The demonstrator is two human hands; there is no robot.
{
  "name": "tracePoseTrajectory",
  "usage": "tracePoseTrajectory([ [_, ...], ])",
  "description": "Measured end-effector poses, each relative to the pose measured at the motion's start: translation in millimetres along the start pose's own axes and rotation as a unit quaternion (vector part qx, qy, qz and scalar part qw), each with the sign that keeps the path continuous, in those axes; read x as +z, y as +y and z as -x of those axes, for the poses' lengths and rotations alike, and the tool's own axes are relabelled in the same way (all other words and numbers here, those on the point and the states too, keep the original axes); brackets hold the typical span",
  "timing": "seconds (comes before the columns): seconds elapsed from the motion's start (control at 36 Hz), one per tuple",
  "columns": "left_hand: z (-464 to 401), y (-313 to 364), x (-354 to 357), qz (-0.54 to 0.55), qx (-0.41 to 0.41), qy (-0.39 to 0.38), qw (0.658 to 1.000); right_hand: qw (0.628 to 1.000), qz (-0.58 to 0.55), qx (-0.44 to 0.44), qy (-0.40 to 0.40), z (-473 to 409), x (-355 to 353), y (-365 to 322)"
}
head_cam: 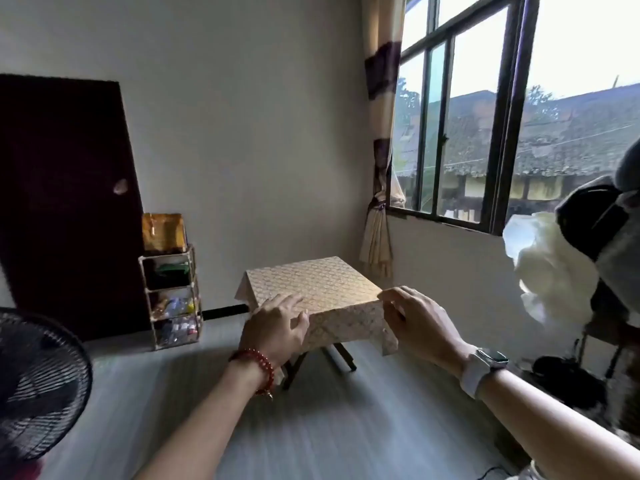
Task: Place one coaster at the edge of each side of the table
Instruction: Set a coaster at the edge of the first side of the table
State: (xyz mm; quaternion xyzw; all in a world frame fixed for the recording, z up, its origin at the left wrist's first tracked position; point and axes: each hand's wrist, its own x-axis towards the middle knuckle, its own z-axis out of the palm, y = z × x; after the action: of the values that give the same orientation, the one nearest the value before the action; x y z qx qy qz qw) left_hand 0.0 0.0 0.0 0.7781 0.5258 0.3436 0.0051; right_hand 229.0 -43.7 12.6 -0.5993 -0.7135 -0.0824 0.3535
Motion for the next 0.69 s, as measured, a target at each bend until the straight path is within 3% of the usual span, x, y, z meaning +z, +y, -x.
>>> tracePoseTrajectory([
  [0.17, -45.9, -68.5, 75.4, -0.006, -0.026, -0.015, 1.0, 0.999, -0.005, 0.025, -0.044, -47.4, 103.6, 47.6],
  [0.36, -165.2, -157.9, 134.6, 0.02, -0.074, -0.009, 0.997, 0.994, -0.028, 0.025, -0.103, -166.3, 208.2, 90.8],
  [0.69, -326.2, -252.1, 262.9, 0.079, -0.127, -0.043, 0.988, 0.981, -0.043, 0.074, -0.176, -315.2, 353.7, 181.6],
])
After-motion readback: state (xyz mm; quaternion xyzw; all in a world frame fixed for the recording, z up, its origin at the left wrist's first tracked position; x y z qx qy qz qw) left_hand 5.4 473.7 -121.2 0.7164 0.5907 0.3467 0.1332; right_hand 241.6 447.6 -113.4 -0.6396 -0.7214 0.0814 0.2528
